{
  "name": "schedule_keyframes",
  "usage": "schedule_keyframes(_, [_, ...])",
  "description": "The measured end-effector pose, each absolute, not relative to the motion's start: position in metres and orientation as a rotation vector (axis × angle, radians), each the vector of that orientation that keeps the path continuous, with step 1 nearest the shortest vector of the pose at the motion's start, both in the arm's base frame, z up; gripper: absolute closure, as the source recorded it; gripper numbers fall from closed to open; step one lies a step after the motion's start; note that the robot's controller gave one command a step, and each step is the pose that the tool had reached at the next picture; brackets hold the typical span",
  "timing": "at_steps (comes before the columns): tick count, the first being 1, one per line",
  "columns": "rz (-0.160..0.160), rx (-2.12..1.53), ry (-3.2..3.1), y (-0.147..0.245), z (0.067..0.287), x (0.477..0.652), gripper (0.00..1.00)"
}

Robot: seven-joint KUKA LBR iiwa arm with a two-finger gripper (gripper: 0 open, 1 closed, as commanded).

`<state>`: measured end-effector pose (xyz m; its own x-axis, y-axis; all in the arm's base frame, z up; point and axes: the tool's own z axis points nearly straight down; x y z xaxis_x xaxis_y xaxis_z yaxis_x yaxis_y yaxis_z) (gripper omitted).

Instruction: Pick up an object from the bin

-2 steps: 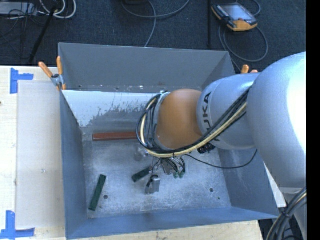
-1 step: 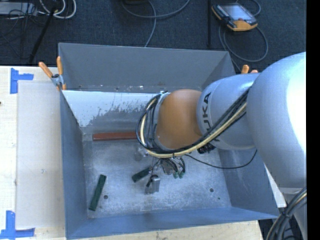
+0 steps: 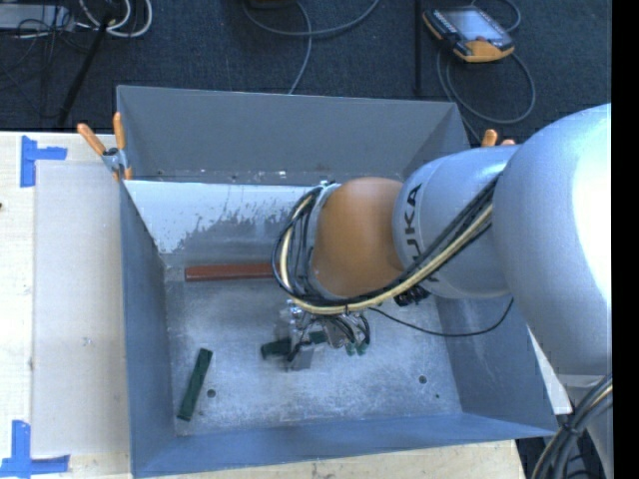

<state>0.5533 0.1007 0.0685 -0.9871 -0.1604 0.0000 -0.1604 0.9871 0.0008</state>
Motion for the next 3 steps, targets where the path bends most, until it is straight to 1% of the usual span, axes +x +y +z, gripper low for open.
schedule_keyframes(1, [-0.001, 0.250, -3.133, 0.101, 0.084, 0.554, 1.00])
schedule_keyframes(3, [-0.001, 0.244, -3.135, 0.101, 0.126, 0.555, 1.00])
